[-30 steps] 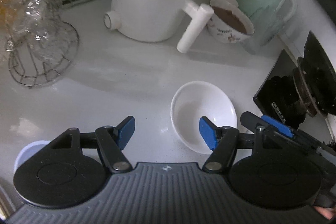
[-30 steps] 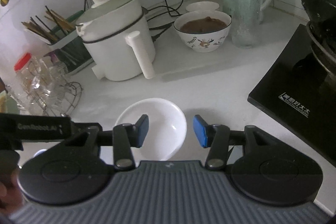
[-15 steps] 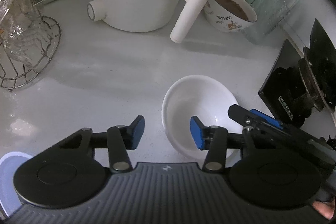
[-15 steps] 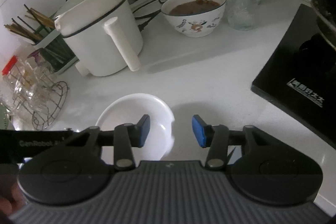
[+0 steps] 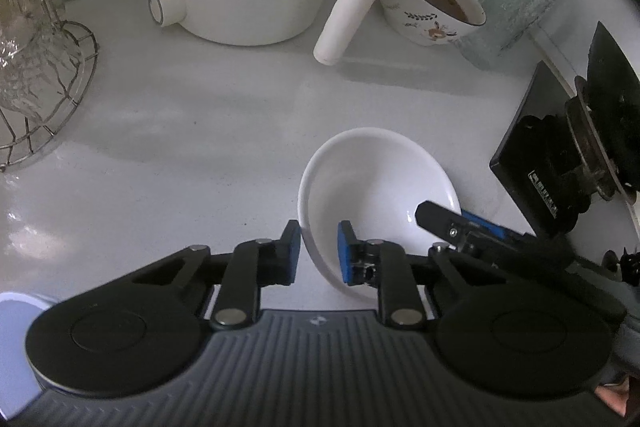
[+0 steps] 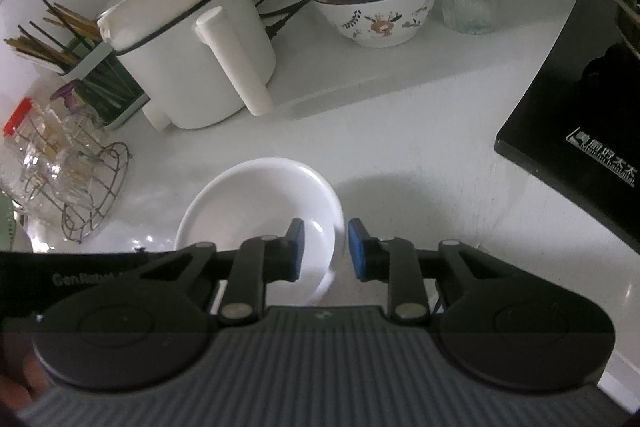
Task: Organize plates and bowls
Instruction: 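Close both grippers on the rim of the white ceramic bowl, then lift the white bowl with both grippers and lower it into the blue bowls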
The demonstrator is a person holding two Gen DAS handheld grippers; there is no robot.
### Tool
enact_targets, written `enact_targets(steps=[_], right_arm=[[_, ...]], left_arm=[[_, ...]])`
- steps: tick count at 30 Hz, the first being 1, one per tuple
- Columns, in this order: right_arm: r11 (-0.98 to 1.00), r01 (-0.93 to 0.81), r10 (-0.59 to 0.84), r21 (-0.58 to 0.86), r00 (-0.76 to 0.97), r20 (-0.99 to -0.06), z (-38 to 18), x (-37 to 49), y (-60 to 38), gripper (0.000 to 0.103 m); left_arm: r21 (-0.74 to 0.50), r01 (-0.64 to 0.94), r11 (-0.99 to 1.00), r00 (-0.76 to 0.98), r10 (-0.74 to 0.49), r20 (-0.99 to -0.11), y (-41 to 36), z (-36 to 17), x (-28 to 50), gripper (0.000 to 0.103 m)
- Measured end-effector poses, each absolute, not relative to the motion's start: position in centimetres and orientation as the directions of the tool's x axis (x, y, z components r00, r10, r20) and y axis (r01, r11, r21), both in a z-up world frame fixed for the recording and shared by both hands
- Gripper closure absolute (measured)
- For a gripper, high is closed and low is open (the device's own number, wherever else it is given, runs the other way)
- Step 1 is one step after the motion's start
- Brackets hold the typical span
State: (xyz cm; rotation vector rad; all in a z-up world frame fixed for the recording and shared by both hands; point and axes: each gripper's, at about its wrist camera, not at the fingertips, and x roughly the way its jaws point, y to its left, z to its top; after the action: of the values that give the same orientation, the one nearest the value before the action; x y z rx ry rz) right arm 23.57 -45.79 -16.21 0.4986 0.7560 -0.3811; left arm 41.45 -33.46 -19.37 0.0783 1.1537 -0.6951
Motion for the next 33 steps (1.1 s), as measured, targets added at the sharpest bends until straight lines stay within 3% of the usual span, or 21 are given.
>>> enact_targets(steps=[7,33], right_arm=[[0.812,0.504,-0.142,0.296,0.661,-0.737,-16.5,23.3,-45.9,0.089],[0.786,0.464,-0.054,0.409,0.710,-0.702,-13.0,21.1,-44.2,0.089]], left_arm=[[-0.293,0.532,0.794,0.213,-0.460,-0.862,-33.4,-19.5,41.6,0.086],[-0.363,0.507,0.782,0.246,-0.535,-0.808,-29.0,-13.9,40.5,0.086]])
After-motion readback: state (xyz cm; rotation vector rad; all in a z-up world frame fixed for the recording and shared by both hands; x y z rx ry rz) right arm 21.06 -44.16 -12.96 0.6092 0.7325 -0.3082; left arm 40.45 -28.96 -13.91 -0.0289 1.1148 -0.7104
